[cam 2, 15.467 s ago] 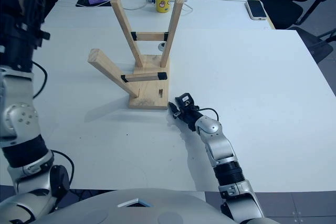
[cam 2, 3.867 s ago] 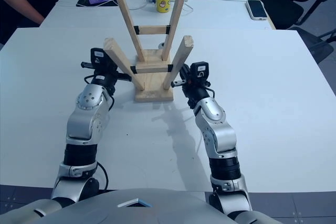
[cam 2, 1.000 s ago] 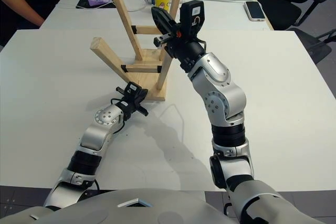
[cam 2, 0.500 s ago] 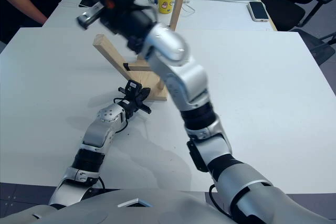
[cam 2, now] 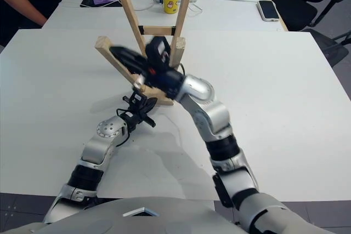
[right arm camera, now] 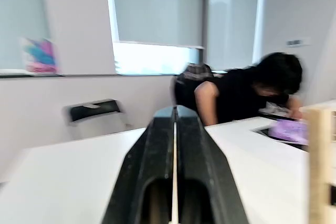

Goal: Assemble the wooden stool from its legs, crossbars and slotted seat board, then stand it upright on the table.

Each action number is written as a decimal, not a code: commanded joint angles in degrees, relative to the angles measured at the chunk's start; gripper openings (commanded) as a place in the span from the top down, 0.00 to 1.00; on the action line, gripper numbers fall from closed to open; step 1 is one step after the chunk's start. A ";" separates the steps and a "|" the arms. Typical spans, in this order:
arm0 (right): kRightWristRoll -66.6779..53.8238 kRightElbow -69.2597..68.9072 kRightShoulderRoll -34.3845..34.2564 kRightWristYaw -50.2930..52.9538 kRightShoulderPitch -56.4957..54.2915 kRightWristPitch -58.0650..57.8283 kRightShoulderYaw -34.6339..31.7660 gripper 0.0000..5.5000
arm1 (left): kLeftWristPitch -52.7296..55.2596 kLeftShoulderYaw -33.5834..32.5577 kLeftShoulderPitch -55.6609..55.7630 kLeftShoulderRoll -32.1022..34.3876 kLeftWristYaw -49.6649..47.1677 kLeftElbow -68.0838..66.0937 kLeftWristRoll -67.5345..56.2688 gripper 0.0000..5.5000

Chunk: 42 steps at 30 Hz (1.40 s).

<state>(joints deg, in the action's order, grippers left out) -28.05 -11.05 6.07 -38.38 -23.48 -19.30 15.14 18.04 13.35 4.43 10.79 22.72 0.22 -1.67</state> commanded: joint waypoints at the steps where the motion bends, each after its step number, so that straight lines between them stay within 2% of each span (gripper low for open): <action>1: 0.67 -2.10 6.15 -1.18 7.65 -4.34 -0.31 1.00 | 1.19 -1.47 -7.48 5.02 5.29 6.40 -3.17 1.00; 5: 5.31 4.53 6.13 3.51 11.35 -3.87 -0.67 1.00 | 0.89 -6.31 -8.61 11.98 13.36 12.83 -8.79 1.00; 8: 7.55 12.97 1.54 6.17 12.66 1.37 -1.03 1.00 | 1.02 -13.29 -5.20 14.68 17.36 15.03 -16.00 1.00; 15: 14.94 32.60 -7.41 14.57 7.00 14.89 -2.79 1.00 | -0.25 -21.08 2.14 14.20 18.35 18.36 -26.34 1.00; 20: 18.49 39.95 -8.64 16.23 4.83 16.47 -3.01 1.00 | 5.17 -25.22 3.64 15.30 20.68 19.07 -37.71 1.00; 25: 19.81 40.37 -7.58 16.79 5.60 13.07 -4.16 1.00 | 11.14 -32.40 20.41 18.61 14.49 18.85 -49.88 1.00; 28: 20.57 41.62 -7.27 16.06 6.00 11.55 -3.48 1.00 | 9.25 -33.54 32.66 18.43 8.72 14.87 -49.01 1.00; 32: 21.05 42.62 -7.88 15.34 6.01 11.03 -2.38 1.00 | 6.09 -31.88 43.21 15.77 5.66 9.38 -46.97 1.00; 34: 21.27 43.14 -8.01 15.29 5.80 11.08 -2.25 1.00 | 7.05 -28.30 44.31 14.46 4.33 5.33 -43.54 1.00; 37: 21.67 43.42 -8.26 14.69 4.94 10.96 -1.82 1.00 | 17.09 -12.78 34.10 18.63 6.73 -0.47 -32.98 1.00; 39: 21.92 43.43 -8.41 14.31 4.49 10.77 -1.73 1.00 | 21.88 -5.43 25.58 21.25 7.38 -1.58 -28.01 1.00; 40: 22.10 43.40 -8.40 14.17 4.36 10.54 -1.67 1.00 | 21.81 -3.28 22.40 22.73 7.38 -1.25 -25.25 1.00; 42: 22.19 42.84 -8.18 13.98 4.63 10.14 -1.65 1.00 | 20.79 -5.02 20.41 22.40 5.68 -0.74 -23.96 1.00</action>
<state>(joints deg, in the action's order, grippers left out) -7.61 29.25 -3.04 -23.86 -21.44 -4.53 12.50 33.23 2.90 37.11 31.41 29.52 3.12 -31.95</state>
